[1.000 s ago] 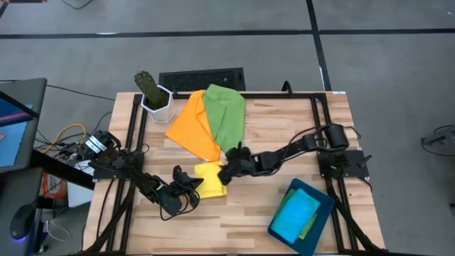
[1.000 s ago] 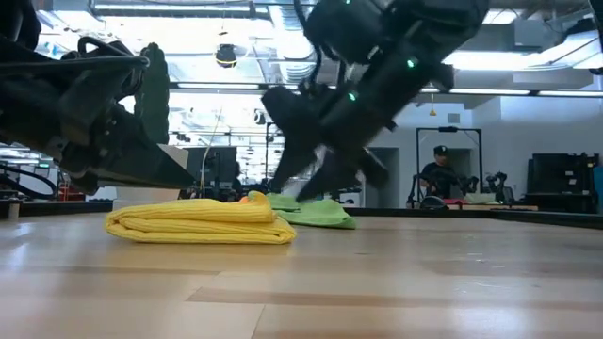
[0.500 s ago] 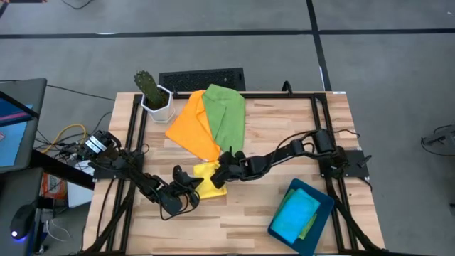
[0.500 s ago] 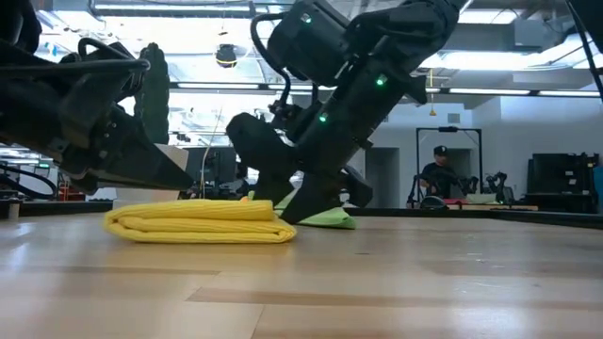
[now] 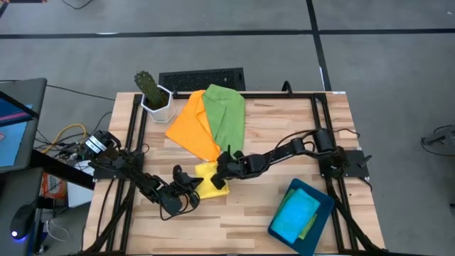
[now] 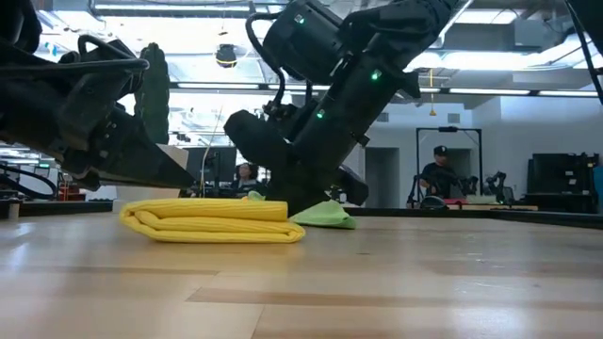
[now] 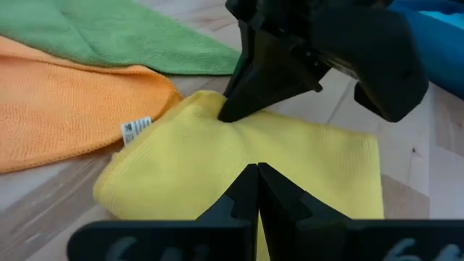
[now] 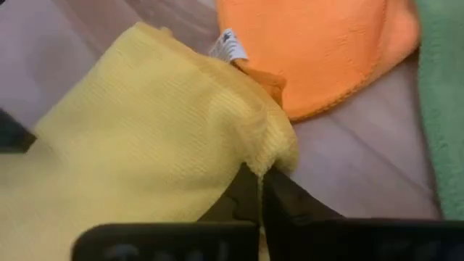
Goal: Fold microfiber towels
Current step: Put the folded yellow microfiber towel into the blue bin
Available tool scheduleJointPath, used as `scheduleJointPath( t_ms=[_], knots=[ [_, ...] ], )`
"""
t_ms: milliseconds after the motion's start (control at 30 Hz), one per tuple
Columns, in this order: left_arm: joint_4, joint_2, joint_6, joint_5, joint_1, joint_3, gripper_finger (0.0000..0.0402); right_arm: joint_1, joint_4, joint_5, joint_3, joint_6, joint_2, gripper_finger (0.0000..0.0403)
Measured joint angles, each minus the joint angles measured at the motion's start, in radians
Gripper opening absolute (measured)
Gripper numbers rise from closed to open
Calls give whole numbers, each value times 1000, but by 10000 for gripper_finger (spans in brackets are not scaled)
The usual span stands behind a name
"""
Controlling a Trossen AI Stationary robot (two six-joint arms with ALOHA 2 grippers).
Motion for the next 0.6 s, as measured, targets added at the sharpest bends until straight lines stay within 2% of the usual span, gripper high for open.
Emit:
scheduleJointPath(
  t_ms=[167, 400, 600],
  knots=[
    [10, -8, 5, 18, -5, 0, 0, 23, -81, -25, -8, 23, -53, 16],
    [14, -57, 47, -23, -34, 5, 0, 123, -294, 104, -6, 142, -219, 16],
    [24, -56, 75, -50, -36, 21, 0, 260, -528, 234, -5, 405, -343, 16]
  ],
)
